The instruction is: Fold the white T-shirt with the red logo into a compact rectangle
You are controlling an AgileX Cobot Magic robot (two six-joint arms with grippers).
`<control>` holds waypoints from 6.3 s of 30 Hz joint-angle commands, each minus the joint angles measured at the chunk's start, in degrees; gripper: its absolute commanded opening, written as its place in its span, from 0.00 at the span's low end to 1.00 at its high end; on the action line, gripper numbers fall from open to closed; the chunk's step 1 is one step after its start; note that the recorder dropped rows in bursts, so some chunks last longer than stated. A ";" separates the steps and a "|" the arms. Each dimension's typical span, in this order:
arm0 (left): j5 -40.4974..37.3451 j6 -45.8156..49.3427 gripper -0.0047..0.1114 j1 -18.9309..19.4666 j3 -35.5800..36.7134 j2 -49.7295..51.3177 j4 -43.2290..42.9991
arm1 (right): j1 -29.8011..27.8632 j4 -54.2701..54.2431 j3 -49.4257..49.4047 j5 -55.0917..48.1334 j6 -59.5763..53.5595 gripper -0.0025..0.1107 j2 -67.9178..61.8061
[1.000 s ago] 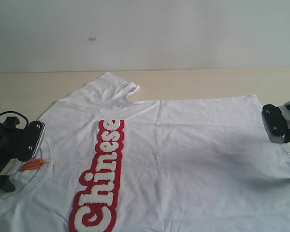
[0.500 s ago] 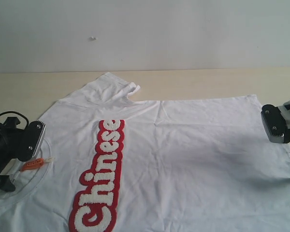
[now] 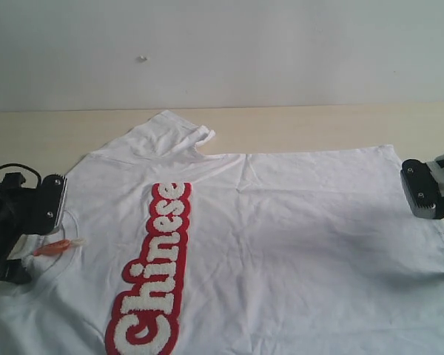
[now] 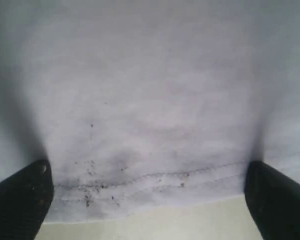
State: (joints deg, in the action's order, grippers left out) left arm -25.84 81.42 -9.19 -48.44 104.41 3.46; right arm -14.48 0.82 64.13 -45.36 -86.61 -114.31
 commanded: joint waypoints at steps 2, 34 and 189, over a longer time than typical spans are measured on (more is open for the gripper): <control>-3.16 3.14 0.66 -0.56 0.91 -3.17 4.38 | -0.14 -0.82 -0.42 4.76 -0.32 0.95 -1.31; -20.72 11.27 0.66 3.09 -13.88 7.69 8.77 | -0.14 -1.99 -0.42 5.20 -0.70 0.95 -1.31; -13.05 -38.77 0.04 9.90 -14.32 -32.63 -25.42 | 1.50 -30.59 7.75 -11.69 -0.17 0.02 30.82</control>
State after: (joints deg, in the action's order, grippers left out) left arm -38.14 47.14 0.40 -62.40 75.05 -20.15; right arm -13.56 -29.07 71.34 -55.89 -86.55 -86.71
